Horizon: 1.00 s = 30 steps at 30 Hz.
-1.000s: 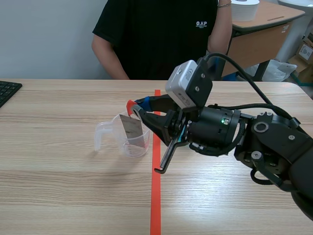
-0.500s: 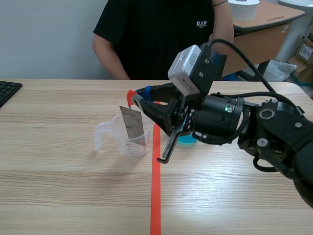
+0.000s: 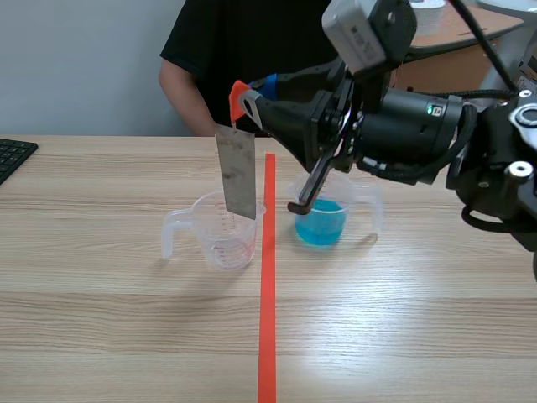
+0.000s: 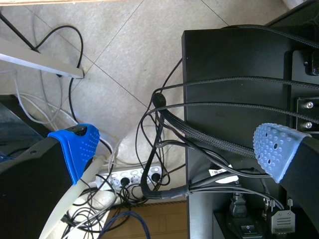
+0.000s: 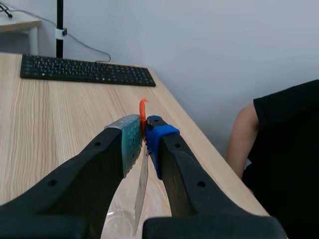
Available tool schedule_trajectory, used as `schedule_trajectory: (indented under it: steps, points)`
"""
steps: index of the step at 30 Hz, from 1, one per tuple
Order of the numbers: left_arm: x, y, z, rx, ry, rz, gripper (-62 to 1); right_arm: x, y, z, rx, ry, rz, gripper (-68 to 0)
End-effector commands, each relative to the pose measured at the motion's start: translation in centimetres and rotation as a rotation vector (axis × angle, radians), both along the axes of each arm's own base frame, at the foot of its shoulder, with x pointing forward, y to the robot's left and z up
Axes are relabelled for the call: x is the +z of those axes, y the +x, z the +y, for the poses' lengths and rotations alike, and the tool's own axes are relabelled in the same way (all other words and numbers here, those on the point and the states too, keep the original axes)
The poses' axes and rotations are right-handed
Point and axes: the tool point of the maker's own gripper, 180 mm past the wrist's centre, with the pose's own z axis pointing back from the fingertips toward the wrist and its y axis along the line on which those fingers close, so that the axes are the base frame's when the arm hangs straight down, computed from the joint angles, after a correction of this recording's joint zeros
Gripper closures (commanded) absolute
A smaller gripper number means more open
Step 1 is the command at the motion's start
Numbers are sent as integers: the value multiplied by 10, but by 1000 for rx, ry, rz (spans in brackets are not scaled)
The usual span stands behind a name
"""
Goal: Do the redox reaction experiment.
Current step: 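Move the plate over the blue solution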
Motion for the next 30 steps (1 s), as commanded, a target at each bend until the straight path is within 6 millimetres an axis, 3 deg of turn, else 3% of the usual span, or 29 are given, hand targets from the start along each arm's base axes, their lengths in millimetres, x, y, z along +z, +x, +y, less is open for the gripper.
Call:
schedule_trajectory:
  steps: [1, 13, 14, 17, 20, 28, 30]
  points:
    - [4, 1, -2, -2, -15, -17, -623, 25, 3, -4, -1, 27, -52, -17]
    - [6, 2, -9, -61, -71, -9, -623, 67, 15, -38, -127, -7, -73, -17]
    - [7, 2, -8, -64, -68, -8, -602, 69, 16, -42, -139, -10, -72, -17]
    - [8, 2, -4, -74, -58, -5, -428, 75, 17, -56, -161, -5, -65, -17]
    - [9, -1, 1, -88, -48, 5, -298, 78, 19, -71, -188, -13, -63, -17]
    - [13, -5, 12, -124, -30, 29, -56, 75, 22, -95, -230, -79, -58, -17]
    - [14, -5, 13, -133, -29, 31, -49, 72, 23, -97, -234, -91, -53, -17]
